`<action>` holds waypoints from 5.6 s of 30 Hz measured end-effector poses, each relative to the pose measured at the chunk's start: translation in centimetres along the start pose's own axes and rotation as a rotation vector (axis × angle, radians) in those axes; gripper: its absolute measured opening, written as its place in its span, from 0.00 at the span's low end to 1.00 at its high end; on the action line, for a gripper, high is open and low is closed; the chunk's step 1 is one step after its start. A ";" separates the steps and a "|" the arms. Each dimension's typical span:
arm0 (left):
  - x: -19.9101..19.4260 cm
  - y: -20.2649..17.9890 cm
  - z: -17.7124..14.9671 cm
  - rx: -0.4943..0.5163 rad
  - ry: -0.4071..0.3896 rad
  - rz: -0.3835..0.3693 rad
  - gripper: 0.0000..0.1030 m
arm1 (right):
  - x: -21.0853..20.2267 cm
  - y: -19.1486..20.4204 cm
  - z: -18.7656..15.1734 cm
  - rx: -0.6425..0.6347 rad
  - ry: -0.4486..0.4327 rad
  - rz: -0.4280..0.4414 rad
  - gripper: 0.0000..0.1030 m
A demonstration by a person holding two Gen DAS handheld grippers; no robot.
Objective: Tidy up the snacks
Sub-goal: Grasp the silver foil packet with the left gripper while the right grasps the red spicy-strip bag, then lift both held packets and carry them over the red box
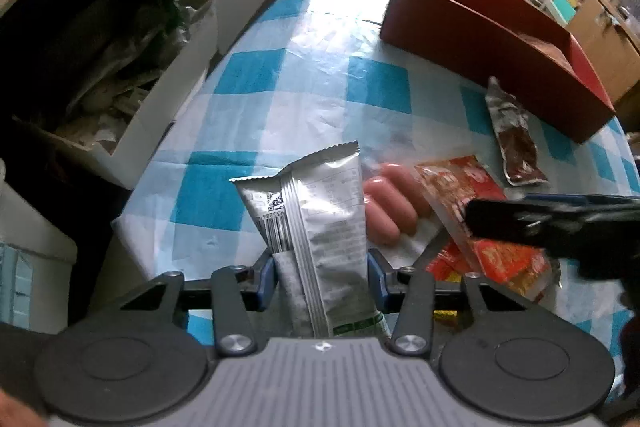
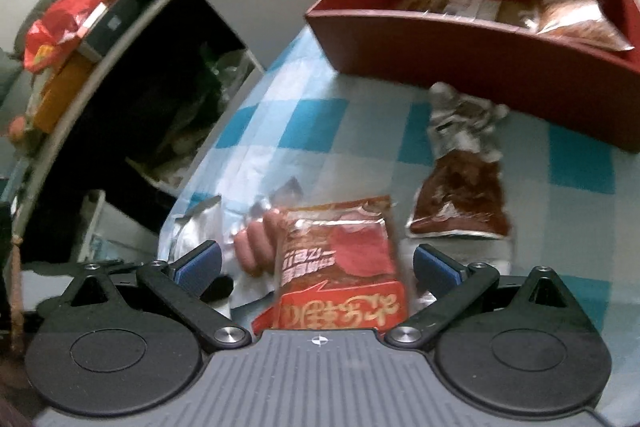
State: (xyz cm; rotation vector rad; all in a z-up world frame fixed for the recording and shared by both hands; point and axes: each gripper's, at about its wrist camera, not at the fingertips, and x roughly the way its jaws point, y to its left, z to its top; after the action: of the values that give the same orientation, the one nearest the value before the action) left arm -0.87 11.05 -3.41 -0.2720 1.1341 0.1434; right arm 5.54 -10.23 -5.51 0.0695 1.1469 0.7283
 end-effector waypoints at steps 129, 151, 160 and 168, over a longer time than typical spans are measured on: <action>-1.8 -9.9 10.2 0.160 -0.306 -0.032 0.36 | -8.0 -3.3 4.5 0.021 -0.360 -0.231 0.73; -0.6 -12.0 14.3 0.174 -0.356 -0.018 0.36 | -7.8 -5.7 7.9 0.046 -0.399 -0.236 0.73; -0.2 -13.2 16.0 0.185 -0.395 -0.022 0.36 | -8.1 -7.0 9.3 0.063 -0.434 -0.237 0.73; 1.8 -14.7 18.4 0.188 -0.402 -0.015 0.36 | -7.4 -9.0 11.1 0.095 -0.446 -0.250 0.73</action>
State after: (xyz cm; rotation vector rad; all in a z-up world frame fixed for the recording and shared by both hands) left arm 19.58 2.22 4.32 -0.0782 0.7391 0.0726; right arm 17.75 -17.90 1.62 0.1577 0.7445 0.4070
